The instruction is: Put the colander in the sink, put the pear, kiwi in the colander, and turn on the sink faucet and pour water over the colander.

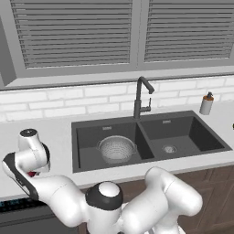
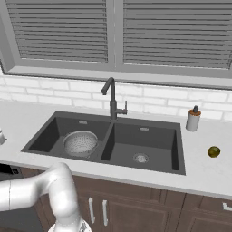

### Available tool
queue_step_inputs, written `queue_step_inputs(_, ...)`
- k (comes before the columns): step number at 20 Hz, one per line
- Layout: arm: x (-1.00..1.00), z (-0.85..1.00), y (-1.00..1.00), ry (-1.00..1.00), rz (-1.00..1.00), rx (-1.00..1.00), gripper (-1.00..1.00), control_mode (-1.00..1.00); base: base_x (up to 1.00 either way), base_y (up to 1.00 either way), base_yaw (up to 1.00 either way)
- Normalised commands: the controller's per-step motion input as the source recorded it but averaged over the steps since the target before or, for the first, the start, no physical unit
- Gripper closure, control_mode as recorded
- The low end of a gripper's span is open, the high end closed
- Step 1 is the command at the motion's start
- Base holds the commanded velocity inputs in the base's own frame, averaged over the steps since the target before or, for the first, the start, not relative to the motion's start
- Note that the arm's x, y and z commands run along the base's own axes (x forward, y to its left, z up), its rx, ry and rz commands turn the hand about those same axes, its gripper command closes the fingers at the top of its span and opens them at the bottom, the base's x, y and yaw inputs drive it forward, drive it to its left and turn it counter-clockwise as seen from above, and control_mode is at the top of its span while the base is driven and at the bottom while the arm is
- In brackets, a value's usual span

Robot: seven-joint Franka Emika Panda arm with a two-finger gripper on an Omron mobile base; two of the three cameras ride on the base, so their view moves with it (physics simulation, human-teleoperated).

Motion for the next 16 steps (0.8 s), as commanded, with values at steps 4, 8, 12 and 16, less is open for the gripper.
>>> queue_step_inputs(4,0.00,-0.07,-0.03,0.00,0.03,0.00,1.00,-1.00,0.00,0.00,0.00)
queue_step_inputs(8,-0.19,0.02,-0.42,0.00,0.01,0.00,1.00,-1.00,0.00,0.00,0.00)
queue_step_inputs(12,-0.34,0.13,-0.65,0.00,0.00,0.00,1.00,-1.00,0.00,0.00,0.00)
queue_step_inputs(16,-0.28,0.13,-0.82,0.00,-0.02,0.00,1.00,-1.00,0.00,0.00,0.00)
